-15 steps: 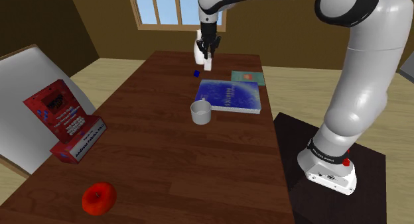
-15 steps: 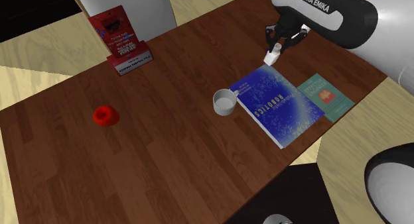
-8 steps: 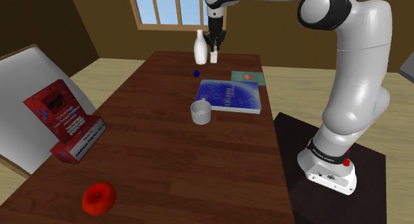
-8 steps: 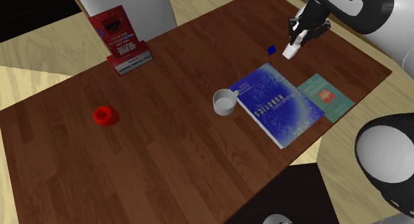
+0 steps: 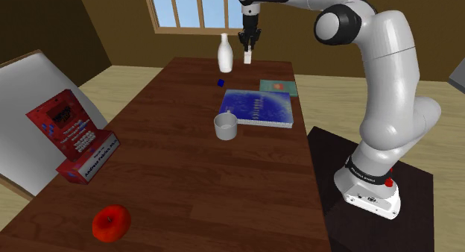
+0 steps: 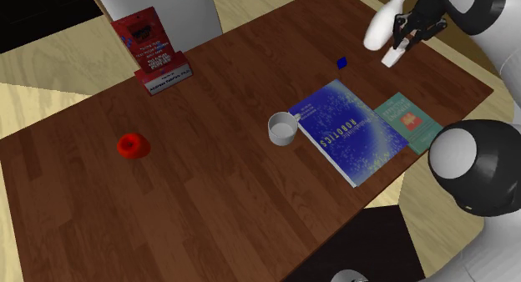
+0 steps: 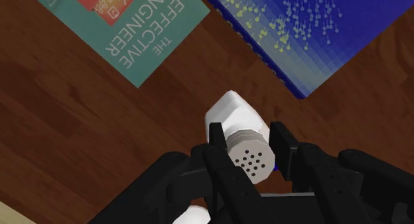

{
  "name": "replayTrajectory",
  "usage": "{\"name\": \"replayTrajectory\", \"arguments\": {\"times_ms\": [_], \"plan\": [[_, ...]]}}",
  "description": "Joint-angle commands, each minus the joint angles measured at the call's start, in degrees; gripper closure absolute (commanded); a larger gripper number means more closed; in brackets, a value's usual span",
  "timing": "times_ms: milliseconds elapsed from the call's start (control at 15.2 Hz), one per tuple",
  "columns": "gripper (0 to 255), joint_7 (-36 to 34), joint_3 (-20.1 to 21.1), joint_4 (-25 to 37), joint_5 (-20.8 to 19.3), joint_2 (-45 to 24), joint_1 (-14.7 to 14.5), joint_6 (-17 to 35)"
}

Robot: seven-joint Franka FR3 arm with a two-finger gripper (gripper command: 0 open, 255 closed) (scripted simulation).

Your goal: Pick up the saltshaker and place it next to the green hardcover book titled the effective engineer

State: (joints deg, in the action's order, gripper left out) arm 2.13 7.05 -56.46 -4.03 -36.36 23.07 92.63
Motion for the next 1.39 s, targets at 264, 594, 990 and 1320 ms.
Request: {"name": "replayTrajectory", "arguments": {"times_ms": [264, 594, 990, 1320], "plan": [[255, 0.70, -0.20, -1.92, -0.04, -1.37, 0.64, 3.27], [255, 0.61, -0.20, -6.74, -0.03, -0.80, 0.88, 7.51], [255, 0.50, -0.24, -11.27, -0.08, -0.86, 1.07, 12.09], [255, 0.41, -0.29, -14.25, -0.17, -1.40, 1.16, 15.60]]}}
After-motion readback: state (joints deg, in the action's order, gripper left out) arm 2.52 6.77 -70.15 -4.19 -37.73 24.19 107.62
